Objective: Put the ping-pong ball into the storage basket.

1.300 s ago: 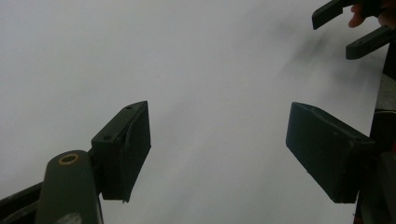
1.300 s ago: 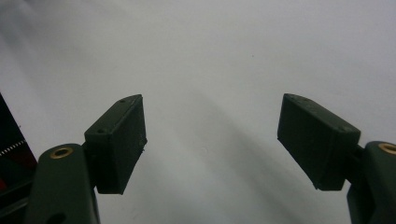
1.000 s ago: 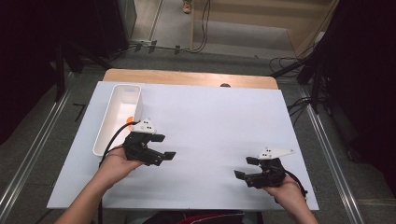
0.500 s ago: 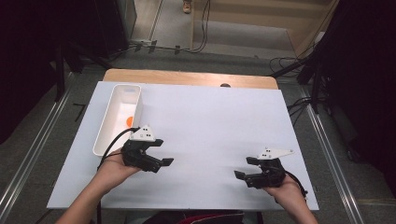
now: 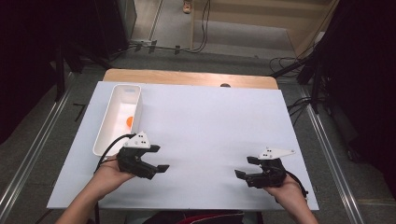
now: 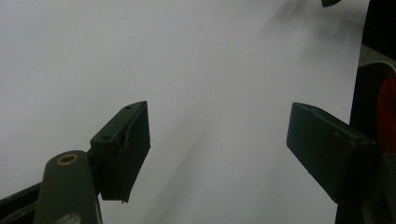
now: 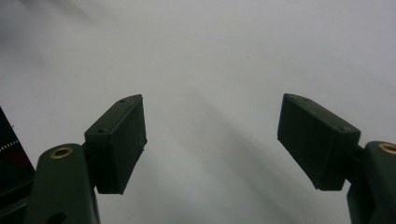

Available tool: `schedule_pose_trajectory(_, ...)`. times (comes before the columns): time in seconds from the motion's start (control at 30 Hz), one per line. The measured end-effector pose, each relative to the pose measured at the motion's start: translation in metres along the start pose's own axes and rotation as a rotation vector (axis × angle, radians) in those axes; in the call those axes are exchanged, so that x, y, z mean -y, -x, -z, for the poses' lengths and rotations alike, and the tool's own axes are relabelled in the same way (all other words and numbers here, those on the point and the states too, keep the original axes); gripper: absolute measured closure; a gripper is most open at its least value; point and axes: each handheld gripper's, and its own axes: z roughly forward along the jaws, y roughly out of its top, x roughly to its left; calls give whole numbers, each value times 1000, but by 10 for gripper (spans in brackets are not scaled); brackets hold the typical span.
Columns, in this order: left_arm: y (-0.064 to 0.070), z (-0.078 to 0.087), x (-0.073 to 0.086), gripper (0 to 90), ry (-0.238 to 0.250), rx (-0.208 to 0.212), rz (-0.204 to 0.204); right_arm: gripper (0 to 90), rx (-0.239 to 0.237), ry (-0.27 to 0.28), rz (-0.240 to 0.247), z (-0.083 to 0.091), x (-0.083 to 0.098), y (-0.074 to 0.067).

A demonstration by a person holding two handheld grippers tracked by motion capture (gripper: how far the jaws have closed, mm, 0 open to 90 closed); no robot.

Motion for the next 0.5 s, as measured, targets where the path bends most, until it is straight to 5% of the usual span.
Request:
schedule_pose_trajectory(0.23,4,1,9,213,-18,5,-28,221,-1,-5,3,-1,0,0)
schedule_pose_trajectory(0.5,4,1,17,213,-20,19,-6,221,0,-9,3,-1,0,-1)
